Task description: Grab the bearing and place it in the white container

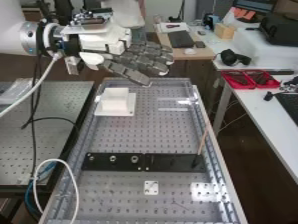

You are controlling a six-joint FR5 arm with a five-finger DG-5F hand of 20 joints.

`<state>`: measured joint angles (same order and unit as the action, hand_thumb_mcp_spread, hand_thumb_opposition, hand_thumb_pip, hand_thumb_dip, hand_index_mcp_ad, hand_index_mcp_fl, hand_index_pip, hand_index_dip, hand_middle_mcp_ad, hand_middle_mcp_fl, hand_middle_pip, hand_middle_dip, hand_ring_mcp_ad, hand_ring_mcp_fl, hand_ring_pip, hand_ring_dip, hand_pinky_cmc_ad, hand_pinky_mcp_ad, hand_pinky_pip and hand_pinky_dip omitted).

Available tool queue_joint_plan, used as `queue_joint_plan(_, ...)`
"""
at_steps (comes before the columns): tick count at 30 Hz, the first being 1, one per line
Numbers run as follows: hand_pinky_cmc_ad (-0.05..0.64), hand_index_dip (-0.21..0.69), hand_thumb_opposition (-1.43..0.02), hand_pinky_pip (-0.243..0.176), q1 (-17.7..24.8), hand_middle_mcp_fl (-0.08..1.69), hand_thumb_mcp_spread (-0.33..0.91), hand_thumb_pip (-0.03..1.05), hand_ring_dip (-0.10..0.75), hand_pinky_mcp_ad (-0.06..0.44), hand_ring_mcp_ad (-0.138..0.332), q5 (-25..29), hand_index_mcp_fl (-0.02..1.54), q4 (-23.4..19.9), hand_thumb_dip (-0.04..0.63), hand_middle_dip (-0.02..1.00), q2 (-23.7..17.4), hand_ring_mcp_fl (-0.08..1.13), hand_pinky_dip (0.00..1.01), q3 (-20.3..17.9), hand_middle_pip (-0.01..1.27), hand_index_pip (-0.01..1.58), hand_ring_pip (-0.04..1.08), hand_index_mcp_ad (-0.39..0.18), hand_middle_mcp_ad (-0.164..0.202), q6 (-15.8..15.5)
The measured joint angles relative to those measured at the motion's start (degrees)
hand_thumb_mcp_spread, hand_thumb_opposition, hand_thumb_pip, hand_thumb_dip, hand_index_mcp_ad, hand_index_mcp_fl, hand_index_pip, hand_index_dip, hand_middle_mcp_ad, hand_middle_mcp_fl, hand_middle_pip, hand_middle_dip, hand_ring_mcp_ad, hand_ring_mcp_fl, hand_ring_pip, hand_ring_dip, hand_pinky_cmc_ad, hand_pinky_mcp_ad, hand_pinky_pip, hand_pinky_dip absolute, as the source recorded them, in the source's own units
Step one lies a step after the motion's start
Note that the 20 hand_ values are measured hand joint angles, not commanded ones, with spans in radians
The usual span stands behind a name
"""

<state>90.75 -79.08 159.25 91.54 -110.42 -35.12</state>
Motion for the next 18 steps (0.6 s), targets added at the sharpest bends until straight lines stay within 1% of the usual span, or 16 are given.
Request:
queue_joint_plan(3, 0.414, 0.051, -0.72, -0.093, 0.1, 0.00, 0.43, 0.40, 0.028, 0.297, 0.208, 2.4, 0.26, -3.1, 0.113, 0.11, 1.0, 0.00, 0.17, -2.0, 0.14, 0.12, 0.09, -0.103, 0.086, 0.2)
queue_joint_plan(4, 0.414, 0.045, -0.72, -0.089, 0.2, 0.00, 0.43, 0.40, 0.028, 0.297, 0.202, 3.4, 0.28, -4.3, 0.110, 0.11, 1.5, 0.00, 0.17, -2.7, 0.14, 0.12, 0.09, -0.103, 0.084, 0.3)
queue_joint_plan(6, 0.414, 0.061, -0.73, -0.089, 0.2, 0.00, 0.43, 0.40, 0.028, 0.293, 0.202, 4.9, 0.30, -6.0, 0.126, 0.11, 2.3, 0.00, 0.17, -3.7, 0.14, 0.15, 0.09, -0.103, 0.084, 0.4)
queue_joint_plan(7, 0.414, 0.079, -0.73, -0.089, 0.3, -0.01, 0.43, 0.40, 0.028, 0.297, 0.202, 5.6, 0.33, -6.8, 0.136, 0.11, 2.8, 0.00, 0.17, -4.2, 0.14, 0.18, 0.09, -0.106, 0.086, 0.4)
queue_joint_plan(8, 0.414, 0.075, -0.72, -0.089, 0.3, 0.00, 0.43, 0.40, 0.028, 0.297, 0.195, 6.1, 0.35, -7.2, 0.141, 0.11, 3.1, 0.00, 0.17, -4.4, 0.14, 0.21, 0.09, -0.108, 0.082, 0.4)
queue_joint_plan(10, 0.414, 0.082, -0.75, -0.089, 0.3, 0.00, 0.43, 0.44, 0.028, 0.297, 0.192, 7.6, 0.37, -8.4, 0.140, 0.11, 4.2, 0.00, 0.17, -5.1, 0.14, 0.29, 0.09, -0.112, 0.082, 0.4)
queue_joint_plan(11, 0.414, 0.087, -0.75, -0.089, 0.3, 0.00, 0.43, 0.46, 0.028, 0.297, 0.192, 7.9, 0.37, -8.8, 0.143, 0.11, 4.5, 0.00, 0.17, -5.3, 0.14, 0.33, 0.09, -0.112, 0.082, 0.5)
queue_joint_plan(13, 0.414, 0.089, -0.76, -0.089, 0.1, 0.00, 0.43, 0.47, 0.028, 0.297, 0.192, 8.7, 0.37, -9.6, 0.147, 0.11, 5.7, 0.00, 0.17, -5.7, 0.14, 0.45, 0.09, -0.112, 0.082, 0.7)
queue_joint_plan(16, 0.414, 0.089, -0.77, -0.089, -0.7, 0.00, 0.43, 0.48, 0.028, 0.295, 0.192, 9.1, 0.37, -11.4, 0.164, 0.11, 7.1, 0.00, 0.17, -6.5, 0.14, 0.57, 0.09, -0.112, 0.082, 1.0)
queue_joint_plan(18, 0.414, 0.089, -0.77, -0.089, -1.3, 0.00, 0.43, 0.48, 0.028, 0.295, 0.192, 8.9, 0.37, -12.6, 0.176, 0.11, 7.8, 0.00, 0.17, -7.0, 0.14, 0.61, 0.09, -0.112, 0.082, 1.1)
